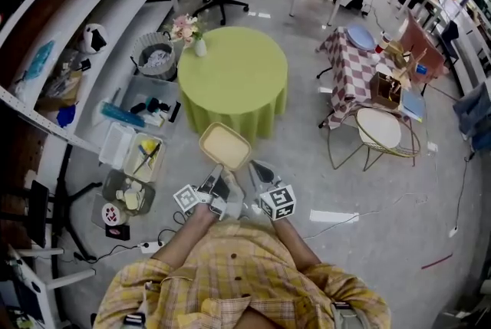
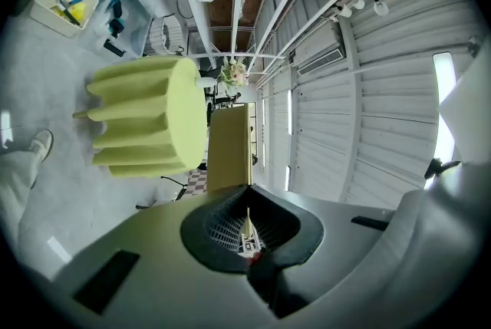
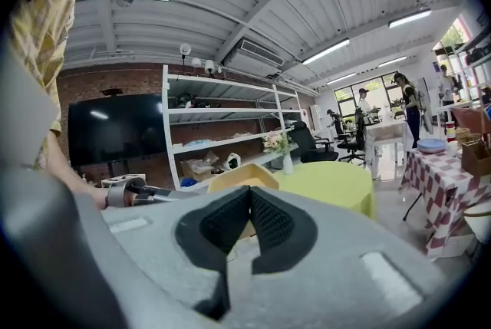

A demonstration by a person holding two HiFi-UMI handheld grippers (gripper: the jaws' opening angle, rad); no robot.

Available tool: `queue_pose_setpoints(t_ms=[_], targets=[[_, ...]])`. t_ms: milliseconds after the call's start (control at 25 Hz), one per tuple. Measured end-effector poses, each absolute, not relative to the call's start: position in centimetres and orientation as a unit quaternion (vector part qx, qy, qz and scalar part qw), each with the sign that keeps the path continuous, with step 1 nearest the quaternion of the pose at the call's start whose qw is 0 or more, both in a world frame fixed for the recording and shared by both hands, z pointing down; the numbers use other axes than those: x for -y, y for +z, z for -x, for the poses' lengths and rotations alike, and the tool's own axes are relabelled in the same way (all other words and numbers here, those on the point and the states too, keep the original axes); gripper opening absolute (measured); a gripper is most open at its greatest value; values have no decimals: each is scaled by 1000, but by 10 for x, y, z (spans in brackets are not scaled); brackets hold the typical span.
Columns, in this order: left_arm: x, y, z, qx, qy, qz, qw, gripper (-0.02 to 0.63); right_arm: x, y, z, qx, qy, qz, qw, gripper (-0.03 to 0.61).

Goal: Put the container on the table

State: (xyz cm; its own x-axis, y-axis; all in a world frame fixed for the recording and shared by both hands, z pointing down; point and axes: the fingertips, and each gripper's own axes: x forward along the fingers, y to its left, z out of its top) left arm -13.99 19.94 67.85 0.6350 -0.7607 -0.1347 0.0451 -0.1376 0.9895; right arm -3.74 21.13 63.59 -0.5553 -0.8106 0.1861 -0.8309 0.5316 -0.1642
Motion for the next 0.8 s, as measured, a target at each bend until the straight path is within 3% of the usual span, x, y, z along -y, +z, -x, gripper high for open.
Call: queue_pose_setpoints(t_ms=[800], targets=[[-44,678,112,262,-337,-669,609,15,-49,632,11,871,124,-471,63,-3]])
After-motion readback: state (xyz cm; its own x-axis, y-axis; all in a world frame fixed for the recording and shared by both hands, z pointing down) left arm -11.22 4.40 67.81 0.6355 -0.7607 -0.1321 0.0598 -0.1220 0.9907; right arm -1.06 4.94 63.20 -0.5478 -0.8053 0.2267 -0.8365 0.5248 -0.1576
